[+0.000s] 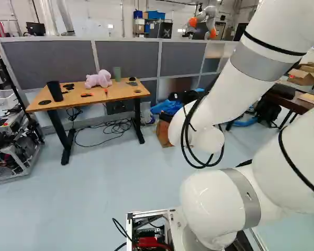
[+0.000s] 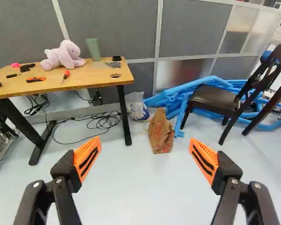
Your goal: Pick up the bag on the ground and place it on the table
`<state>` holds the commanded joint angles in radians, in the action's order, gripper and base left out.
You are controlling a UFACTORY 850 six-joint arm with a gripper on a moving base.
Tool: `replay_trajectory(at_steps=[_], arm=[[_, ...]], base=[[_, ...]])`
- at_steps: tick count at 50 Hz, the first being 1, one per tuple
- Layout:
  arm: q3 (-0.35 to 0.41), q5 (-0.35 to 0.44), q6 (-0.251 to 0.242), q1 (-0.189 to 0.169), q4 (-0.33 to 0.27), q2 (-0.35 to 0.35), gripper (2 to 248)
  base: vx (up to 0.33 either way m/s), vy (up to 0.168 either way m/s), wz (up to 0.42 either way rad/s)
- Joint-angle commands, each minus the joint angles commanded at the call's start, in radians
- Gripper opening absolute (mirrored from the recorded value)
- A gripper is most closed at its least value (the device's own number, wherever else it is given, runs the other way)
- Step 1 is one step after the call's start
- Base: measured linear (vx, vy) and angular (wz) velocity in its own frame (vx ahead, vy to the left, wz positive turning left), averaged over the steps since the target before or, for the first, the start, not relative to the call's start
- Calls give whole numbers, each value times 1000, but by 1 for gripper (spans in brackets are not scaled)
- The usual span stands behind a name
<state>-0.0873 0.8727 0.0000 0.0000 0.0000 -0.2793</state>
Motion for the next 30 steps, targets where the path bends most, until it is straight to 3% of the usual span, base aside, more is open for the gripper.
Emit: replay_trajectory(at_steps=[30], arm=[[0, 0, 0, 0, 0, 0, 247]], base=[[176, -124, 5]])
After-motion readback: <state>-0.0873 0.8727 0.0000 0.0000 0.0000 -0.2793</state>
